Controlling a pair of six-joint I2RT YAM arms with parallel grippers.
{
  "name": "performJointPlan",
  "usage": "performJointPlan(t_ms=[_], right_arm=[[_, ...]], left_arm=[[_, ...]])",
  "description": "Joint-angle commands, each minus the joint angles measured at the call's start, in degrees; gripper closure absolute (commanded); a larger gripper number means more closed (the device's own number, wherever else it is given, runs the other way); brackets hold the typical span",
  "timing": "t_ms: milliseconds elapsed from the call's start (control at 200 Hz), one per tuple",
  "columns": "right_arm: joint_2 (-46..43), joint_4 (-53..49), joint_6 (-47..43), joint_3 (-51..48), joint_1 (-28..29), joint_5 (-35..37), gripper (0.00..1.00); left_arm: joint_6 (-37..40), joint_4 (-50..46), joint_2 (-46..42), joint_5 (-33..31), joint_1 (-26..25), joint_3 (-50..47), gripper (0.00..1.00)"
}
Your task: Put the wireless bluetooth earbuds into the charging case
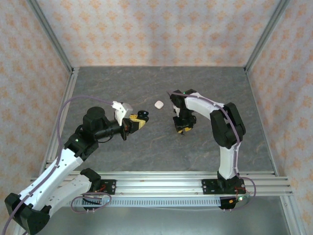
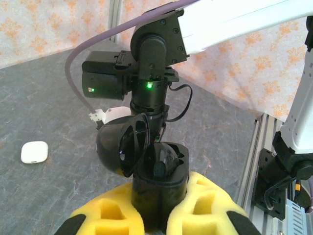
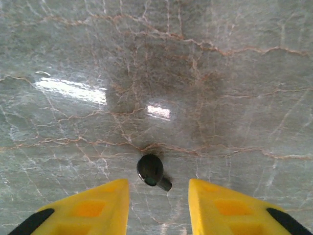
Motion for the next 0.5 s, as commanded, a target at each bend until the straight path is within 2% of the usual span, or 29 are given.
performJointPlan(t_ms=[0, 495], right_arm=[[0.74, -0.93, -0.97, 1.24, 0.29, -0.8, 0.66], [1.87, 0.14, -1.15, -0.38, 0.24, -2.35, 0.72]], left_arm=[[1.08, -0.15, -0.05, -0.09, -0.47, 1.84, 1.0], [0.89, 1.06, 1.28, -0.02, -0.44, 1.9, 1.0]])
